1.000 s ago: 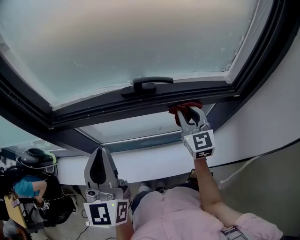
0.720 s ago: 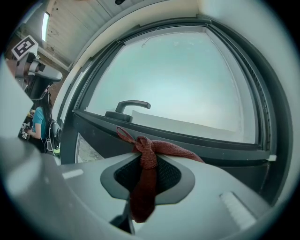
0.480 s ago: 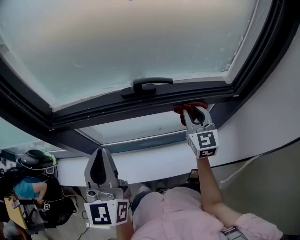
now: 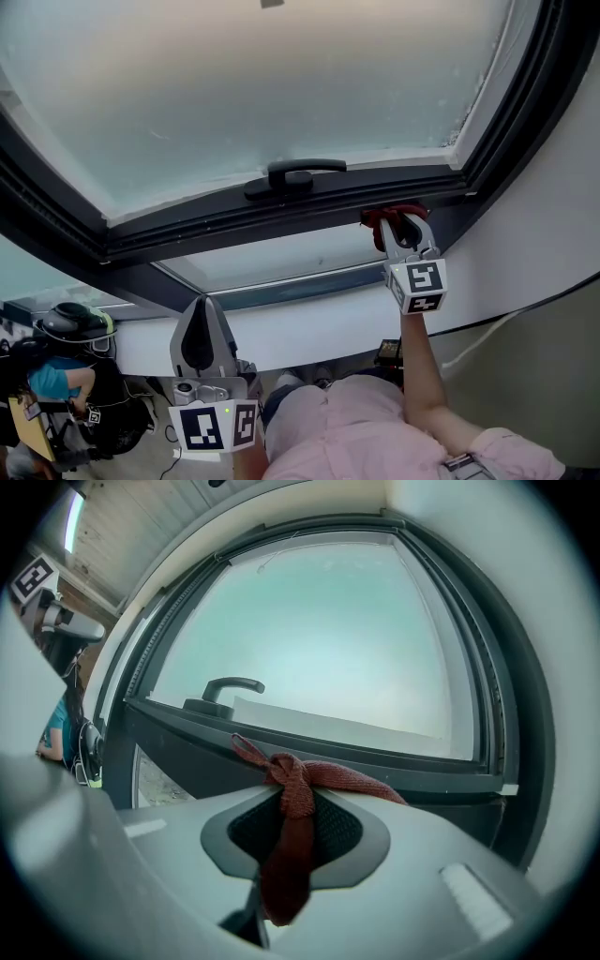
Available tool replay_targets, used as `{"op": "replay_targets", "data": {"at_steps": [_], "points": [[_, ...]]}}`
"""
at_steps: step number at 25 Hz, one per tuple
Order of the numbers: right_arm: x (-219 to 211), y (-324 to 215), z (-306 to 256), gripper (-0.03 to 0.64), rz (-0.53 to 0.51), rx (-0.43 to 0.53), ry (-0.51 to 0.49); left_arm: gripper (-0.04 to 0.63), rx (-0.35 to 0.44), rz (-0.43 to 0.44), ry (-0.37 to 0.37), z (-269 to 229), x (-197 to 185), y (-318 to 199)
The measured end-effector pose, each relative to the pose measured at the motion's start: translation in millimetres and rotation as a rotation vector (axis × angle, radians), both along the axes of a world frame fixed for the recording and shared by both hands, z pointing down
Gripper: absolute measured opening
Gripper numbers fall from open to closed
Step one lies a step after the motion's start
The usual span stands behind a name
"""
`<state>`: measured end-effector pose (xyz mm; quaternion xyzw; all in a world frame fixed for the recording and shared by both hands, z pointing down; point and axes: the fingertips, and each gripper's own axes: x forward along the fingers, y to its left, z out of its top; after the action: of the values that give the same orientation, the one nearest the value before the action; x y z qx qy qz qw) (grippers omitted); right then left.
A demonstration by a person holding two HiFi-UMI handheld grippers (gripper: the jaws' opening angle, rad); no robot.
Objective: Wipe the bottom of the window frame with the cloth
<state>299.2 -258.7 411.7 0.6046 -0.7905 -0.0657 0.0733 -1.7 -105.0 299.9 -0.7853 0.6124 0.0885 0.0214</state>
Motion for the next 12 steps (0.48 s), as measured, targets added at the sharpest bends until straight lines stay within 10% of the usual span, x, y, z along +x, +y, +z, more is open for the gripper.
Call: {"op": "replay_targets", "data": {"at_steps": [12], "points": [[23.9, -1.8, -0.6, 0.077, 0.042, 0.008, 0.006, -0.006, 0.001, -0.017, 0.002, 0.1, -6.2, 2.0]]}}
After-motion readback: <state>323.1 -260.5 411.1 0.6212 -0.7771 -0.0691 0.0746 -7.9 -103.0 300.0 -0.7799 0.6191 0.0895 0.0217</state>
